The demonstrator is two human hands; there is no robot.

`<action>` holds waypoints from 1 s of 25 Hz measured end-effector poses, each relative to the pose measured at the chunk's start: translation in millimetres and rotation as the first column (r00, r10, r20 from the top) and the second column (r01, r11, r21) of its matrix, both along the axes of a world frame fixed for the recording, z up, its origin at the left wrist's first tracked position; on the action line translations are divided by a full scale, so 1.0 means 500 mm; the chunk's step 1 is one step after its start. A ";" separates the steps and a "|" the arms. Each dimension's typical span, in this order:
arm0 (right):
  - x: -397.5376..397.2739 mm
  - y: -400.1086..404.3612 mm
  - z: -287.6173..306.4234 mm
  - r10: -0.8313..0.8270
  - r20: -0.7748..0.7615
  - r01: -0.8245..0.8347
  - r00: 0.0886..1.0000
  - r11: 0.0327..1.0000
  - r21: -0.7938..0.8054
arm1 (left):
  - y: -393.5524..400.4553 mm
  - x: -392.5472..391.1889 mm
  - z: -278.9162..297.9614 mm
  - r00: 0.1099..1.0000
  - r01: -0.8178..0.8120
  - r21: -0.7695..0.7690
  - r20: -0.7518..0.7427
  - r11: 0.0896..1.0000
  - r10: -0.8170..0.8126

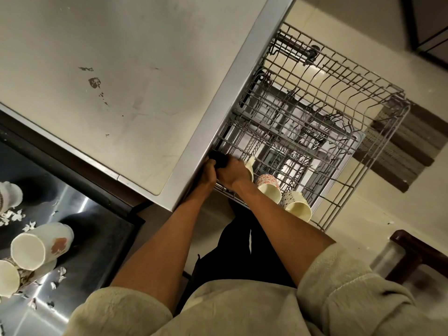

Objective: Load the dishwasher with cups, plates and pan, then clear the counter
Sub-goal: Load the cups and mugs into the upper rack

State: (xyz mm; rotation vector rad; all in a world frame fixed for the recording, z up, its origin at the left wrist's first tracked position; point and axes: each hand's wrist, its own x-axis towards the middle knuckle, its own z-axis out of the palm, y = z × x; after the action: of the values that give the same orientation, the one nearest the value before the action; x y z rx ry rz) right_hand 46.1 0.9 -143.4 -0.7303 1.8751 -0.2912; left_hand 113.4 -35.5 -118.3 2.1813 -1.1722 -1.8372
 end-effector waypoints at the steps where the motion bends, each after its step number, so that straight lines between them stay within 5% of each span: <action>1: 0.001 0.001 0.002 -0.005 0.002 0.005 1.000 1.000 0.002 | 0.003 -0.001 0.001 1.000 -0.018 -0.012 -0.008 1.000 0.018; 17: 0.011 0.007 0.004 0.017 -0.032 -0.018 0.999 1.000 -0.017 | 0.010 0.029 -0.093 0.996 0.092 -0.029 0.001 0.995 -0.092; 25: 0.008 0.047 0.025 -0.120 -0.073 0.111 0.990 0.987 -0.116 | 0.012 0.006 -0.004 0.985 0.154 -0.049 0.081 0.987 -0.149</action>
State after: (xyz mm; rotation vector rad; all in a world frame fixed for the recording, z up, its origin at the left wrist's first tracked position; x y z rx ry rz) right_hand 50.1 24.4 -130.9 -0.7187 1.9932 -0.4497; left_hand 116.4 -29.6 -120.4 2.2074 -1.4236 -1.7647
